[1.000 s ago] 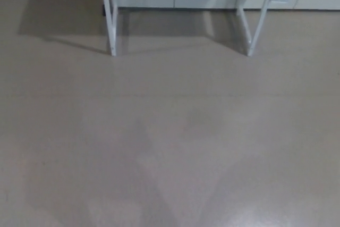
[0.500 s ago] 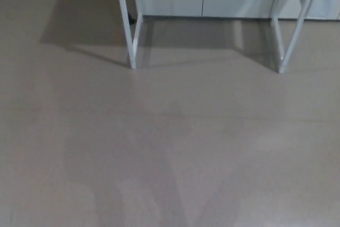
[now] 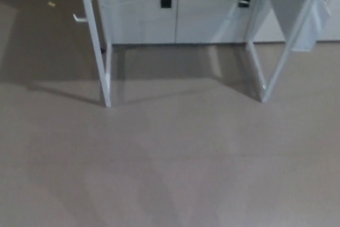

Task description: The robot walks towards a file tray kept in the middle of a desk and uses its right hand to grab a tray and pulls it out towards itself

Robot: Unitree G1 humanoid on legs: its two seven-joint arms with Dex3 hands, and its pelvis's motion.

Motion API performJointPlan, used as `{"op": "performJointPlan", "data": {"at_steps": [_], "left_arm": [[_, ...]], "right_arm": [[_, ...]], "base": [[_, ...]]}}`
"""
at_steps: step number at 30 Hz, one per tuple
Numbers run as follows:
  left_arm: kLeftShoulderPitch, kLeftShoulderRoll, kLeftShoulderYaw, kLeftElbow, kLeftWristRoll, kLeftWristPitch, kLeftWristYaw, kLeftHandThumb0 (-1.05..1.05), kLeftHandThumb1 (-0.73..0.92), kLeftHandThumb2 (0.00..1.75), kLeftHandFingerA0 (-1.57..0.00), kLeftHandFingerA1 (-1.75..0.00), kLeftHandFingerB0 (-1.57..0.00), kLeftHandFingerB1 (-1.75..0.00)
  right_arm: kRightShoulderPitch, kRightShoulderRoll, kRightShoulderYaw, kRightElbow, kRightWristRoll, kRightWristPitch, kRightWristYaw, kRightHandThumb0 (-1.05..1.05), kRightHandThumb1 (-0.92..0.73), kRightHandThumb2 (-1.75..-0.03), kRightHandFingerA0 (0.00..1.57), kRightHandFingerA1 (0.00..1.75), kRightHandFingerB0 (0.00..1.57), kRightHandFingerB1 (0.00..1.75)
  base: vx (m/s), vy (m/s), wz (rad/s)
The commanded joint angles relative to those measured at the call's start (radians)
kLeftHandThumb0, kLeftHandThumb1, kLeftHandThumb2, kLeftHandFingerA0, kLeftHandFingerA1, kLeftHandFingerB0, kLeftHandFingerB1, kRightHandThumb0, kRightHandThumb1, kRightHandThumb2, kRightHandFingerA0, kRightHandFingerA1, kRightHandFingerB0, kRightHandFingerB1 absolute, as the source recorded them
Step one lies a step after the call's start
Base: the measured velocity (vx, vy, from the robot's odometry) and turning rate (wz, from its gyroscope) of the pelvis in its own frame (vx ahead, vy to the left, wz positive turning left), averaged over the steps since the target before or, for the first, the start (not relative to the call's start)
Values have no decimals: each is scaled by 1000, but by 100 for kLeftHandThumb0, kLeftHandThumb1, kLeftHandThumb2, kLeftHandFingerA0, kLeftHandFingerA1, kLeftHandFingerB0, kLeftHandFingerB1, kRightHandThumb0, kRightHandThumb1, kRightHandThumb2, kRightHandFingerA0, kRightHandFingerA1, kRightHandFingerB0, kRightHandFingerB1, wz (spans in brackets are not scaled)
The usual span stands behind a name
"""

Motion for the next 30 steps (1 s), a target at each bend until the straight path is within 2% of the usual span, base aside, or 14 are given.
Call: {"op": "performJointPlan", "data": {"at_steps": [1, 2, 3, 6, 8, 11, 19, 22, 28, 30], "left_arm": [[-8, -1, -8, 38, 14, -98, 14, -32, 55, 68, -43, -46, -41, -46], [-9, -3, -11, 48, 16, -115, 15, -32, 55, 68, -43, -46, -41, -46], [-4, -15, -12, 27, 11, -98, 24, -25, 61, 58, -47, -41, -44, -39], [-14, -51, -20, -46, -7, -44, 41, -29, 59, 58, -47, -40, -44, -38], [-1, -75, -30, -104, -13, -18, 43, -27, 59, 58, -47, -39, -44, -38], [0, -78, -44, -93, 28, -50, 62, -28, 60, 58, -48, -40, -45, -39], [-19, -14, -66, 33, 122, -143, 136, -31, 58, 57, -53, -42, -49, -40], [-7, -1, -77, 44, 134, -158, 147, -31, 59, 57, -53, -41, -49, -39], [9, 11, -109, 137, 165, -240, 176, -32, 57, 57, -54, -42, -48, -39], [14, 7, -122, 130, 170, -231, 183, -33, 56, 57, -54, -41, -49, -39]], "right_arm": [[-14, -19, -12, 4, 24, -16, 3, -36, -79, -62, 58, 75, 43, 50], [-10, -19, -12, -4, 29, -14, 9, -36, -79, -62, 58, 75, 43, 50], [-6, -17, -9, -7, 25, -20, 7, -35, -79, -62, 58, 78, 44, 50], [-2, -10, 5, -43, -1, 19, -10, -34, -80, -63, 58, 78, 43, 49], [-8, -6, 8, -22, 1, 5, -13, -35, -80, -62, 59, 79, 43, 50], [-8, -5, 12, -13, 3, -5, -12, -34, -80, -63, 58, 79, 42, 49], [-15, -8, 12, -16, 11, 0, -5, -36, -79, -63, 58, 80, 42, 50], [1, -3, 20, -34, 8, 1, -7, -35, -79, -63, 58, 80, 43, 50], [36, -9, 29, -22, 4, -23, -5, -34, -79, -63, 59, 84, 43, 51], [34, -10, 29, -18, 3, -23, -9, -35, -79, -62, 60, 83, 44, 51]], "base": [[451, -51, 25], [456, -76, 18], [499, -125, 24], [572, -61, 49], [518, -57, 31], [426, -72, -5], [466, 70, -17], [692, 11, -62], [374, 61, 6], [335, -63, 19]]}}
